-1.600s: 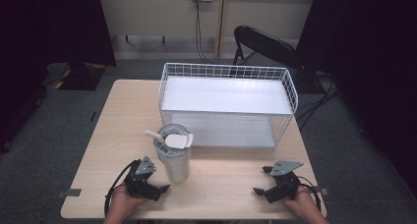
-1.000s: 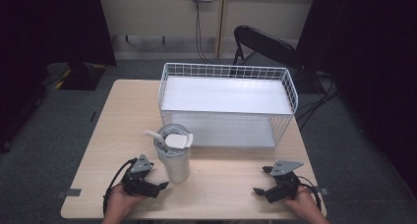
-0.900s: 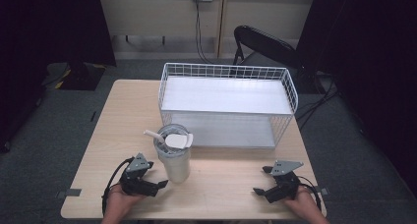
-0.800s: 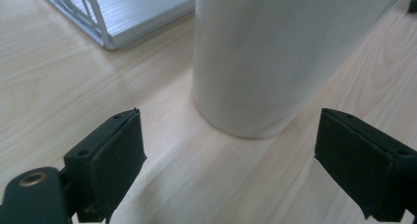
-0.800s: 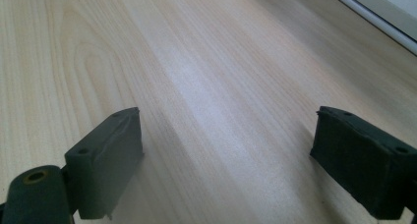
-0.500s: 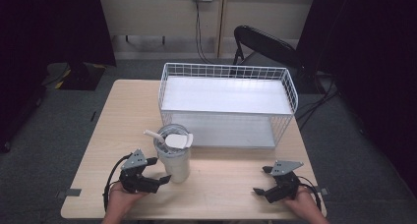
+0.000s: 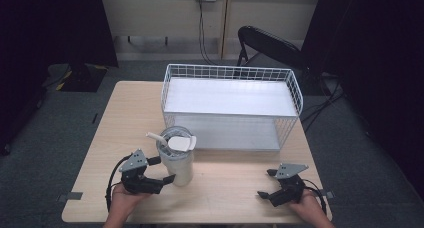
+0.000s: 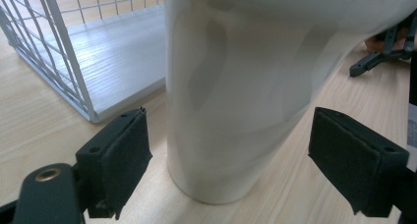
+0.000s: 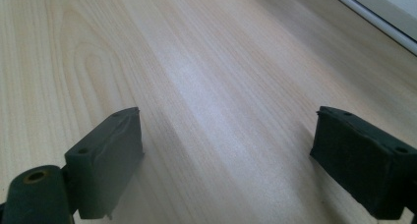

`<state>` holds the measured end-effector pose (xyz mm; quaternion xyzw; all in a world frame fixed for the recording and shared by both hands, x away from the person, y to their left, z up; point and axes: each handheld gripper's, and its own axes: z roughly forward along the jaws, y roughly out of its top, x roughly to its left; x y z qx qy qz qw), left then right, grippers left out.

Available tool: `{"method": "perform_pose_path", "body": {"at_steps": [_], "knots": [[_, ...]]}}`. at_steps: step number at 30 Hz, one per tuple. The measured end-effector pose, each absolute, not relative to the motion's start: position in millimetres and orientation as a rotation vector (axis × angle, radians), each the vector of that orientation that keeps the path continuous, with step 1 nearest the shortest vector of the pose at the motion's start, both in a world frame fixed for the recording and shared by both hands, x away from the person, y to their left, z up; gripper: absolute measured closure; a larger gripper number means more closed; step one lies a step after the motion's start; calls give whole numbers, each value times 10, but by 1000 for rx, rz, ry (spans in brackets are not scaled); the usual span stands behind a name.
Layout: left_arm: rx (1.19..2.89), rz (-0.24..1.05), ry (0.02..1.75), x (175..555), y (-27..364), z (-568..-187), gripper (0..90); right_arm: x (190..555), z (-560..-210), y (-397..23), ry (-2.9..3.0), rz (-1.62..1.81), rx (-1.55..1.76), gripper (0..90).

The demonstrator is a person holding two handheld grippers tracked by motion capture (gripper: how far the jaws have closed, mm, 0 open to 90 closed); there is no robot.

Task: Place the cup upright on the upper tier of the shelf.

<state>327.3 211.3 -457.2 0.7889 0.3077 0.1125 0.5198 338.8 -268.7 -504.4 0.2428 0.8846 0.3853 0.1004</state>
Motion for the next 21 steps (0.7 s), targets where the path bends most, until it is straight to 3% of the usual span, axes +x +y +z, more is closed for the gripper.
{"method": "perform_pose_path", "body": {"at_steps": [21], "knots": [[1846, 296, 695, 3324, 1947, -4556, 129, 3387, -5044, -2687, 2614, 1138, 717, 111]]}}
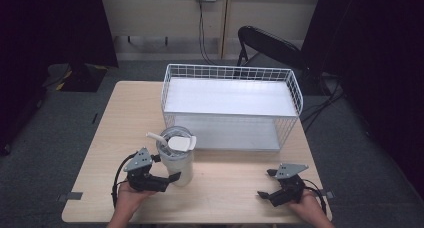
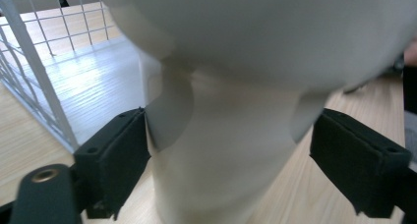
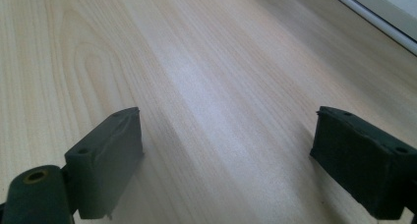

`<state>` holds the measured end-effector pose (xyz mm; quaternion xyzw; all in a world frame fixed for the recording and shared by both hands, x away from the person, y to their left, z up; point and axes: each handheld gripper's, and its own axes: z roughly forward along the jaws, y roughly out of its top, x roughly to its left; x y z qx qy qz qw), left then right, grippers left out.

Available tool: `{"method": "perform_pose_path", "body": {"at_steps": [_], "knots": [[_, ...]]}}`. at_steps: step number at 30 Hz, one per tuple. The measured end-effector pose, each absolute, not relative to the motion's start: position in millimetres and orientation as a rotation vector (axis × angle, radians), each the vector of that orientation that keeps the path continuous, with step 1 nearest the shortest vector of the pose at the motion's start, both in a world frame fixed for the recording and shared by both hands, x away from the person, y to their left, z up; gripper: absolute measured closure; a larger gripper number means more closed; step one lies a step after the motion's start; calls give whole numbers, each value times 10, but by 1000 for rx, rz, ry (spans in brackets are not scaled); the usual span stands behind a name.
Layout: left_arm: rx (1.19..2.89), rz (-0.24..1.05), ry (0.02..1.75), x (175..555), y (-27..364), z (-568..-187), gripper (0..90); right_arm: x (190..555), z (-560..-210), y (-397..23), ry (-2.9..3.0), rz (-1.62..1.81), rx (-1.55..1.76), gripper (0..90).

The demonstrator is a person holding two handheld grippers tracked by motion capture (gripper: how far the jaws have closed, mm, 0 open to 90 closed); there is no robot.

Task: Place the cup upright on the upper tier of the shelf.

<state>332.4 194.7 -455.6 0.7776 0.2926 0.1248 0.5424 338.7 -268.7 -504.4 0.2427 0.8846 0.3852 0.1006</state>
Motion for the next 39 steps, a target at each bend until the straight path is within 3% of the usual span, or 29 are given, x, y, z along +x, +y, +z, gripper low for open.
{"method": "perform_pose_path", "body": {"at_steps": [23, 39], "knots": [[1814, 388, 648, 3414, 1779, -4594, 79, 3388, -5044, -2688, 2614, 1139, 717, 111], [1679, 454, 642, 3411, 1700, -4700, 90, 3388, -5044, -2688, 2614, 1139, 718, 111]]}}
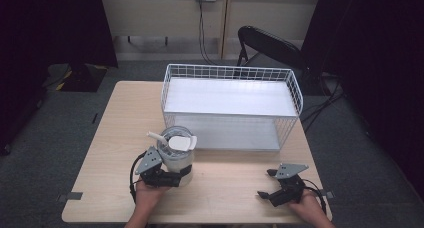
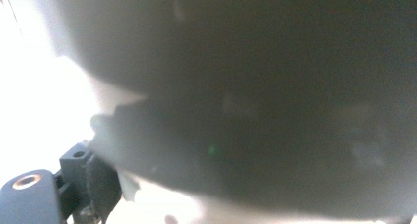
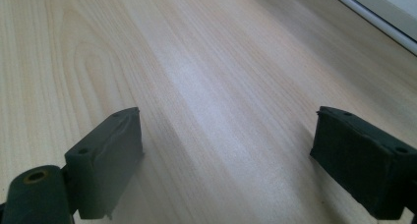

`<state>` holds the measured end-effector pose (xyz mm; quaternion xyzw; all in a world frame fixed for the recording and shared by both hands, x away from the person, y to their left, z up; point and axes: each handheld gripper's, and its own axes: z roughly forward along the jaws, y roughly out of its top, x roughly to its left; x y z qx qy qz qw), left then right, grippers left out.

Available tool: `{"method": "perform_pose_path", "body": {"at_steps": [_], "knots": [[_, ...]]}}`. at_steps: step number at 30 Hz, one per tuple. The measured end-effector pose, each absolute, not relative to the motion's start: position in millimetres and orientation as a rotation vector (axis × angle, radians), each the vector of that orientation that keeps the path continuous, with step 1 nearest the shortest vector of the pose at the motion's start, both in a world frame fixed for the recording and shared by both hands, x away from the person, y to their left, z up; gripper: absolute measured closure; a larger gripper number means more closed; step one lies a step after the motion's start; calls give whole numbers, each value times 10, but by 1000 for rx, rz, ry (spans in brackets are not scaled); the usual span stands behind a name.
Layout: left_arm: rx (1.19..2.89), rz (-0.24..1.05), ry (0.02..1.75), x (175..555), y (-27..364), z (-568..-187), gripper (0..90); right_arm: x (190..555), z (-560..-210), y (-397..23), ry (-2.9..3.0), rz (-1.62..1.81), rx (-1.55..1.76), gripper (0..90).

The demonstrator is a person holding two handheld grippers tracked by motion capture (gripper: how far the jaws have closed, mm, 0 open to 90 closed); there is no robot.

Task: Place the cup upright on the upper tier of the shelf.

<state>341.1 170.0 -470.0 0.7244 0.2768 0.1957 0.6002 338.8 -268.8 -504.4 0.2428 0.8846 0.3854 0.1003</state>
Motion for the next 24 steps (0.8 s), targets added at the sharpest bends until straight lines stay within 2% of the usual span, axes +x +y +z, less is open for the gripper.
{"method": "perform_pose_path", "body": {"at_steps": [10, 24], "knots": [[1631, 515, 644, 3358, 1642, -4744, 98, 3387, -5044, -2687, 2614, 1139, 718, 111], [1622, 496, 578, 3294, 1546, -4610, 100, 3383, -5044, -2693, 2616, 1138, 715, 111]]}}
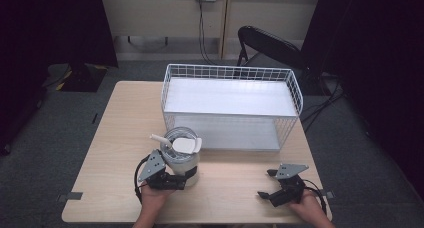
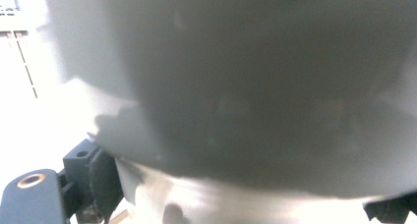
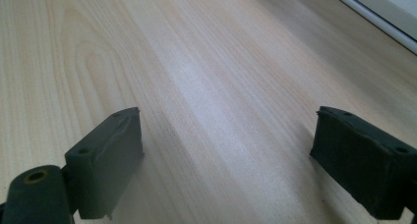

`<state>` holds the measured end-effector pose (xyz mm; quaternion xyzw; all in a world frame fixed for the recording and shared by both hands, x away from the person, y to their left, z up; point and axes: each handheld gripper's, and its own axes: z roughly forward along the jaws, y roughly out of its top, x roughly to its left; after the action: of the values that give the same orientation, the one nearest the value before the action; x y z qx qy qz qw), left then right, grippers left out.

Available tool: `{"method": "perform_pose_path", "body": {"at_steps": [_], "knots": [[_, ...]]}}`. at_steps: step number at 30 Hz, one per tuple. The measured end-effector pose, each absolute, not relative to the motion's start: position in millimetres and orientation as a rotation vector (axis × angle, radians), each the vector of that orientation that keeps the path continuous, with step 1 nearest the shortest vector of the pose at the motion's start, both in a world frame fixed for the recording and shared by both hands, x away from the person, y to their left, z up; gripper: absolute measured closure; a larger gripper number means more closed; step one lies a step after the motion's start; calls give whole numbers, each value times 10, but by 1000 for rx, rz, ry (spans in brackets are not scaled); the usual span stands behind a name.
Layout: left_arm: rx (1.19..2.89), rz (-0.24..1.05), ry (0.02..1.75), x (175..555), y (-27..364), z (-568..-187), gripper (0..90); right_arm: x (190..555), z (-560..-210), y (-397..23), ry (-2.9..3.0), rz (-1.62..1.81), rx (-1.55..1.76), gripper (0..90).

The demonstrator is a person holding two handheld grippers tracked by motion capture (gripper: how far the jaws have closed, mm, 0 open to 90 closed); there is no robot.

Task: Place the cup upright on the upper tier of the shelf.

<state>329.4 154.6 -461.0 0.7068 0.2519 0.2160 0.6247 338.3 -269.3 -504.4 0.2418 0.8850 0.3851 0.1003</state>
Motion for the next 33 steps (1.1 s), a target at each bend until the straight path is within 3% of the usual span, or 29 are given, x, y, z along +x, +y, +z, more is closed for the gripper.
{"method": "perform_pose_path", "body": {"at_steps": [33], "knots": [[1654, 423, 651, 3460, 1532, -3998, 103, 3383, -5044, -2694, 2616, 1138, 714, 110]]}}
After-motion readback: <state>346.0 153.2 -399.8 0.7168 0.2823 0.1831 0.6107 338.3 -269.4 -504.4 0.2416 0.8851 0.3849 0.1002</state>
